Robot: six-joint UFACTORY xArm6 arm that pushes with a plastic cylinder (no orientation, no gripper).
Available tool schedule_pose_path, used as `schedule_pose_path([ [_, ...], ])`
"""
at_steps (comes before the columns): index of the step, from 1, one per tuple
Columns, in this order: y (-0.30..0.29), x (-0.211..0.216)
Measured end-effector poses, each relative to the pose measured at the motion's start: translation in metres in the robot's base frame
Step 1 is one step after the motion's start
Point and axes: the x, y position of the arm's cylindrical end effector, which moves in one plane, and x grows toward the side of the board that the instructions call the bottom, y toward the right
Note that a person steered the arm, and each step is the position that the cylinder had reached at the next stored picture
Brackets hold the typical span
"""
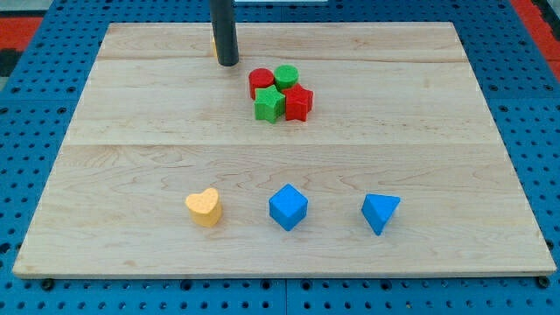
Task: Place the yellow hexagon above the green circle
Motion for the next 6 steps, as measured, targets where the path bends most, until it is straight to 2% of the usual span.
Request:
schedule_pose_path([
  [1, -0.009, -0.022],
  [3, -0.067, -0.047],
  [4, -0.056, -0.077],
  [5, -0.001, -0.075],
  [6, 0.024, -0.052],
])
